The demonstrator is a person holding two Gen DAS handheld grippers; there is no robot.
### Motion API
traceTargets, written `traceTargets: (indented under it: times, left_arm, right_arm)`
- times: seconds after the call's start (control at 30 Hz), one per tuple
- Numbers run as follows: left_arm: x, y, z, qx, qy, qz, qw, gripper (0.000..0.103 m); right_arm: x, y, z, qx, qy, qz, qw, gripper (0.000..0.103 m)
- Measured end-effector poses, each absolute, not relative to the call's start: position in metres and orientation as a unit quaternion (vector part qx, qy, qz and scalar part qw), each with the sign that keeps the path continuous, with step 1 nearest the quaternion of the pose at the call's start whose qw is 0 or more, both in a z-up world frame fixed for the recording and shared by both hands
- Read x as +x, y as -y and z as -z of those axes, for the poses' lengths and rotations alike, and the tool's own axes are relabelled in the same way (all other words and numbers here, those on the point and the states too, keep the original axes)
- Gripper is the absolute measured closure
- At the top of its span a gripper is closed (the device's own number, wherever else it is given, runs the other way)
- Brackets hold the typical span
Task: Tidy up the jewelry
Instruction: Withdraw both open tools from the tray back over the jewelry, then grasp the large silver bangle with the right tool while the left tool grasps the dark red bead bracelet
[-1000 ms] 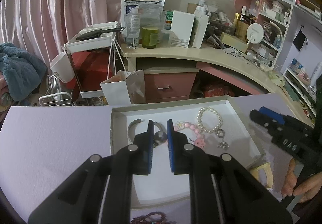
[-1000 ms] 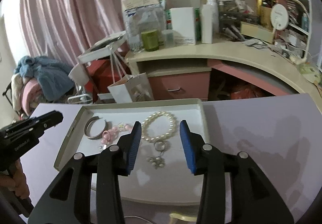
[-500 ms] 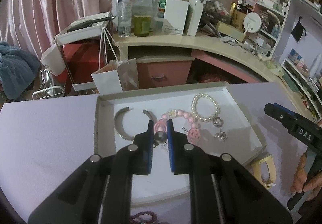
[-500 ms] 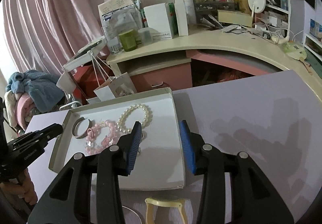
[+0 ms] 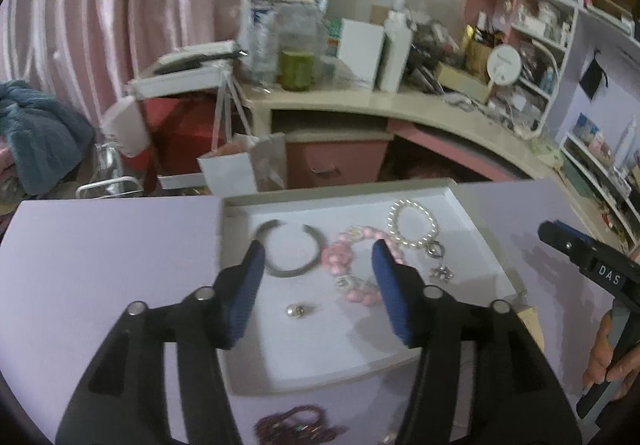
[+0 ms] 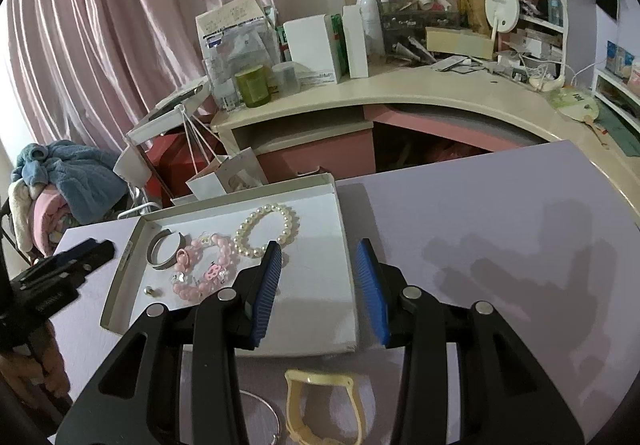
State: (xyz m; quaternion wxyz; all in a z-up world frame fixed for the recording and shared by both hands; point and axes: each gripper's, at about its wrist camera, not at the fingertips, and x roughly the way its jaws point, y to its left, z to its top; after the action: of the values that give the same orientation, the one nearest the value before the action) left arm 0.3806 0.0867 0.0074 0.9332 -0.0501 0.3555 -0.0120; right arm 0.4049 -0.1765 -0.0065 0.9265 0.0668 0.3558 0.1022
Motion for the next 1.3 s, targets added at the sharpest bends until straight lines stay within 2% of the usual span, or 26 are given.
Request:
traceTargets:
  times: [0.17, 0.63, 0.8, 0.97, 1.03, 1.3]
  left_arm:
    - [0.342, -0.116, -0.017, -0.061, -0.334, -0.033, 0.94, 0.028]
    - [0.256, -0.149, 0.008, -0.074, -0.349, -0.089, 0.93, 0.021]
    - [0.238, -0.143, 0.019, -0.087, -0.354, -0.087, 0.927, 0.015]
    - [0.229, -0.136, 0.03, -0.088, -0.364, -0.077, 0.924, 0.012]
    - [0.227, -0.134, 0.033, -0.09, -0.368, -0.076, 0.922, 0.012]
    - [0.227, -0.135, 0.038, -0.096, -0.374, -0.076, 0.919, 0.012]
  right_arm:
    - [0.384, 0.182, 0.004, 0.068, -0.351, -0.099, 0.929, 0.062]
    - [0.329, 0.18, 0.026, 0.063, -0.379, -0.104, 0.917, 0.062]
    - [0.308, 0.16, 0.042, 0.054, -0.403, -0.137, 0.903, 0.061]
    - [0.295, 0.142, 0.055, 0.039, -0.422, -0.16, 0.892, 0.049]
    - [0.293, 0.137, 0.059, 0.031, -0.428, -0.165, 0.888, 0.039]
    - [0.299, 0.123, 0.081, -0.002, -0.462, -0.167, 0.871, 0.037]
